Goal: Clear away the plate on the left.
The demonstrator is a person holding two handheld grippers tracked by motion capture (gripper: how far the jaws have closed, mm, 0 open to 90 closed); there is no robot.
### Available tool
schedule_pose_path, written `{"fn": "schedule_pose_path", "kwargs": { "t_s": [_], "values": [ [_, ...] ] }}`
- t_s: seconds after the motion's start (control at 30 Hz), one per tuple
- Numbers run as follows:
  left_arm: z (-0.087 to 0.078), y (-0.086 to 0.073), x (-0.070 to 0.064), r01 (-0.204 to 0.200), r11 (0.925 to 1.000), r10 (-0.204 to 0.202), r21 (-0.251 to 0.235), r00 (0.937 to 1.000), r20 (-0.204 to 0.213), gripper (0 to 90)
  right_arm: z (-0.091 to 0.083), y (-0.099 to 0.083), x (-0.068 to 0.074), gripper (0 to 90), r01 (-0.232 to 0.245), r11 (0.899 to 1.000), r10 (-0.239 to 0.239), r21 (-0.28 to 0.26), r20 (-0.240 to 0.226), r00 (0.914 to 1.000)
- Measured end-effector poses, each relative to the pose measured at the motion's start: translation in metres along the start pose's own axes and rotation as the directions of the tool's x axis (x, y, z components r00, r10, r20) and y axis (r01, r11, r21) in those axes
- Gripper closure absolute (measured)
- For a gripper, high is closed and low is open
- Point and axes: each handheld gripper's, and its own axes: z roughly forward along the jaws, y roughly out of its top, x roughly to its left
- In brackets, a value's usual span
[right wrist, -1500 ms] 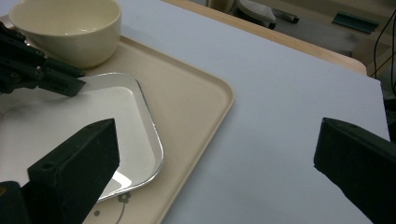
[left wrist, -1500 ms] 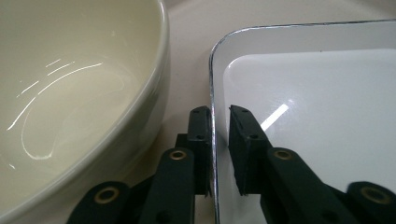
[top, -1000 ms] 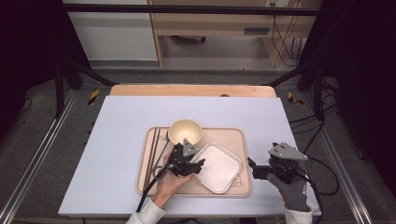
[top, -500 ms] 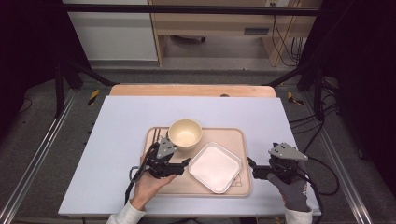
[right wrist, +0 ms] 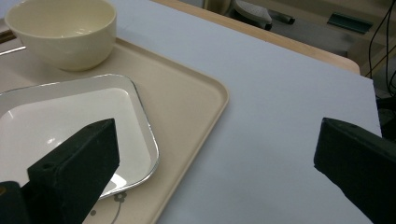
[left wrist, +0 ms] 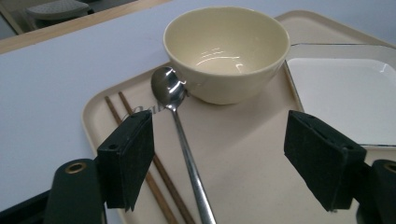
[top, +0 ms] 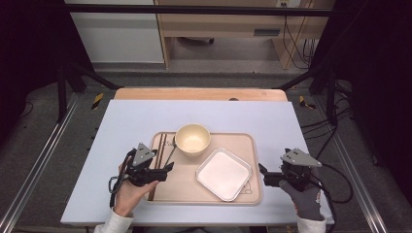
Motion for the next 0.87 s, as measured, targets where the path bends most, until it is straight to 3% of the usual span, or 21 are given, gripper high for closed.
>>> {"fn": "schedule_pose_path", "kwargs": {
  "t_s": [0.27,0.43,0.7,0.87],
  "values": [
    [-0.013,-0.012,0.022,0.037,0.9991,-0.038,-0.022,0.9987,-0.035,21.0,-0.002,-0.001,-0.003,0.4,-0.011,1.0,0.011,-0.005,0.004,0.9999],
    [-0.019,-0.023,0.035,0.049,0.9988,-0.049,-0.009,0.9972,-0.056,20.3,-0.002,-0.002,-0.005,0.4,-0.016,1.0,0.016,-0.007,0.006,0.9999],
    [-0.03,-0.033,0.044,0.071,0.9972,-0.072,-0.024,0.9945,-0.075,19.9,-0.001,-0.003,-0.005,0.4,-0.014,1.0,0.014,-0.004,0.008,0.9999],
    [-0.033,-0.035,0.047,0.062,0.9979,-0.063,-0.02,0.9951,-0.076,19.9,-0.001,-0.003,-0.006,0.4,-0.015,1.0,0.015,-0.002,0.007,0.9999]
  ]
}}
